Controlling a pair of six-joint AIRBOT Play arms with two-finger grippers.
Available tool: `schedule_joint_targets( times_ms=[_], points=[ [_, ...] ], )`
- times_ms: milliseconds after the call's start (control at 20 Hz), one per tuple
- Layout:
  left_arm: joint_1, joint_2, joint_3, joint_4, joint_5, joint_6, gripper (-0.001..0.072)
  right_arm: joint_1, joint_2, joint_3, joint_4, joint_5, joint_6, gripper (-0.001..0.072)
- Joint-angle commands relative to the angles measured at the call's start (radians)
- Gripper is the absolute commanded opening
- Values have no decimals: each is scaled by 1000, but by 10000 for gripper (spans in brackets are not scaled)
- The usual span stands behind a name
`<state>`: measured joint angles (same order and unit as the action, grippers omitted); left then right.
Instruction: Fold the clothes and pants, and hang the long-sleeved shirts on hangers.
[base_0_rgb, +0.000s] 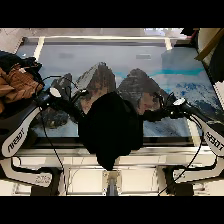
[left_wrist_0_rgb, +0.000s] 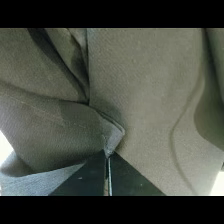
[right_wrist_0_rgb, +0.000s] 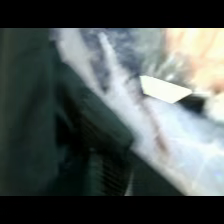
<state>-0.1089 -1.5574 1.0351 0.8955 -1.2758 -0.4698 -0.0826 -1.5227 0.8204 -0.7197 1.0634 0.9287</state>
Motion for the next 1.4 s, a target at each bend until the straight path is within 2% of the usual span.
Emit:
schedule_joint_targets(
  times_ms=[0,150,250,350,450,550,700,850,1050,1150,1250,1350],
  points=[
    [4,6,8,45,2,-64,8,30,2,1,7,-53,16,23],
    [17,62,33,286,2,-214,8,-37,37,13,-2,-28,32,22],
    [45,137,37,397,2,-280,8,-113,90,56,-43,40,34,22],
    [105,223,37,417,4,-324,8,-200,165,123,-114,82,72,22],
    [191,309,37,417,21,-423,8,-288,237,209,-184,104,112,22],
    [283,381,37,418,34,-522,8,-357,281,306,-246,101,156,22],
    [391,450,37,446,58,-606,8,-399,285,433,-290,57,201,22],
    [447,481,37,531,83,-759,7,-399,284,464,-310,-39,277,22],
    [452,487,37,841,84,-1025,7,-399,254,464,-475,-66,443,23],
    [462,487,37,930,92,-1070,7,-399,229,463,-569,-54,515,22],
    [485,486,37,940,118,-1078,8,-399,204,463,-605,-58,563,22],
    [516,486,37,937,169,-1127,8,-399,182,465,-621,-74,603,22]
  ],
)
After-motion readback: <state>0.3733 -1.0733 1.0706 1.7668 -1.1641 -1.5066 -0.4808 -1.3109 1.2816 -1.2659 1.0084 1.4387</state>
